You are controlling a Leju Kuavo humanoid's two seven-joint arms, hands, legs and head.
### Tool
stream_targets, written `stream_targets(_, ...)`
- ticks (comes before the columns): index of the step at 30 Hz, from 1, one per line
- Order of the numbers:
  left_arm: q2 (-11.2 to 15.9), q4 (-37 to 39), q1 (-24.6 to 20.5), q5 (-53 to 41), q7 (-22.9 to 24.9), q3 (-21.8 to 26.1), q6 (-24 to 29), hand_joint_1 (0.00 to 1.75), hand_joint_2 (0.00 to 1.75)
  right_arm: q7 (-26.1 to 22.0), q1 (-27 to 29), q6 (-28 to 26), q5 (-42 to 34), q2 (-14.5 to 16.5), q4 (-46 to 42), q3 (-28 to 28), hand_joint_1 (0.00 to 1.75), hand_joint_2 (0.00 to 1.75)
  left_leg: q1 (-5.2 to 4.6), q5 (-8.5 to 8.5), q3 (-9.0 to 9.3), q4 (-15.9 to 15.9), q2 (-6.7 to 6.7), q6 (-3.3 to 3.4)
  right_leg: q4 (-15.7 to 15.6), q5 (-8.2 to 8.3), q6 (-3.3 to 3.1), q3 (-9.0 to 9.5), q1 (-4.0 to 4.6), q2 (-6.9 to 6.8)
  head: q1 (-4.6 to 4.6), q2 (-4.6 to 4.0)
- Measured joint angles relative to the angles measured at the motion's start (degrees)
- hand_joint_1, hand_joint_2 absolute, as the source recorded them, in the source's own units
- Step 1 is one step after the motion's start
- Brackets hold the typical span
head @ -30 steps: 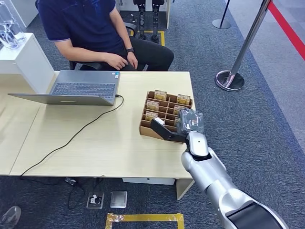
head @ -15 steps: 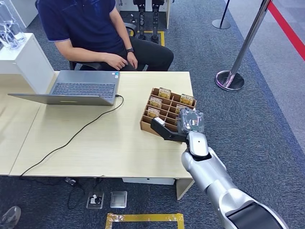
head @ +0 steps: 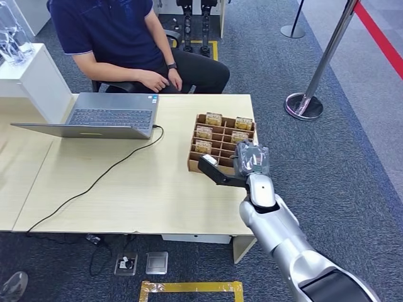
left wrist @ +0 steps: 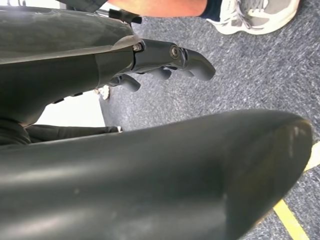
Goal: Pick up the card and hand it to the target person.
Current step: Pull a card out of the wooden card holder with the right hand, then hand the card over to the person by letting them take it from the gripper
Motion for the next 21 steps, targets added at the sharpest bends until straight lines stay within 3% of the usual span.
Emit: stream_targets(21,-0.1,0.0,-0.1,-0.7,-0.3,0.0,-0.1,0.00,0.00,-2.5,0.6,-4.6,-0.6,-1.1,-14.7,-0.1,1.75,1.75,0.00,0.00,-0.03,0.0,0.00,0.00,0.0,0.00,0.00,-0.03,0.00,0.01,-0.02,0.00)
